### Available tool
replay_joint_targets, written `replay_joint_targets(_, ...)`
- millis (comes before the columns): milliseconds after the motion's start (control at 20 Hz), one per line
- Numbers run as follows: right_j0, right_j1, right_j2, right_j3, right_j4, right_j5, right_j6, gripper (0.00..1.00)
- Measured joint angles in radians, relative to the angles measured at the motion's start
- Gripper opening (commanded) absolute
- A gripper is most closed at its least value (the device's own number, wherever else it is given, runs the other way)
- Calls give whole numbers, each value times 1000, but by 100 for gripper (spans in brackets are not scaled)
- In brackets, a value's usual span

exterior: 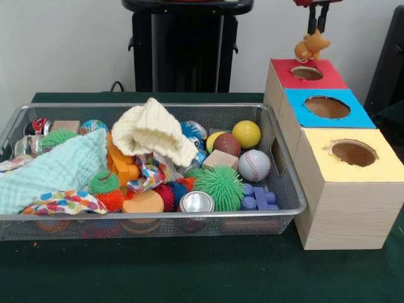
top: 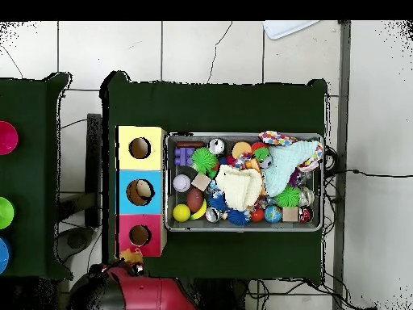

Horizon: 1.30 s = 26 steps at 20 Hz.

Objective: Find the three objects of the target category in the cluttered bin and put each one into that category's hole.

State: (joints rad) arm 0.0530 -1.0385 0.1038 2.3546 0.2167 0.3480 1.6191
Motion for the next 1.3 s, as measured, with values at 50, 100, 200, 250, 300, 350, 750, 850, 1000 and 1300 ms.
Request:
replay_joint_targets(50, 0, 2, 0, -2, 0, 0, 0, 0)
replay_joint_targets(100, 0, 5, 0, -9, 0, 0, 0, 0)
replay_joint_targets(200, 0, 6, 0, -14, 0, 0, 0, 0)
replay_joint_targets(250, 0, 6, 0, -17, 0, 0, 0, 0)
replay_joint_targets(300, 0, 6, 0, -20, 0, 0, 0, 0)
replay_joint_targets(350, 0, 6, 0, -24, 0, 0, 0, 0)
replay_joint_targets(750, 6, 6, -4, -57, 0, 0, 0, 0)
replay_joint_targets(850, 8, 6, -6, -63, 0, 0, 0, 0)
replay_joint_targets(1000, 9, 6, -6, -86, 0, 0, 0, 0)
replay_joint_targets(1300, 7, 7, -6, -105, 0, 0, 0, 0)
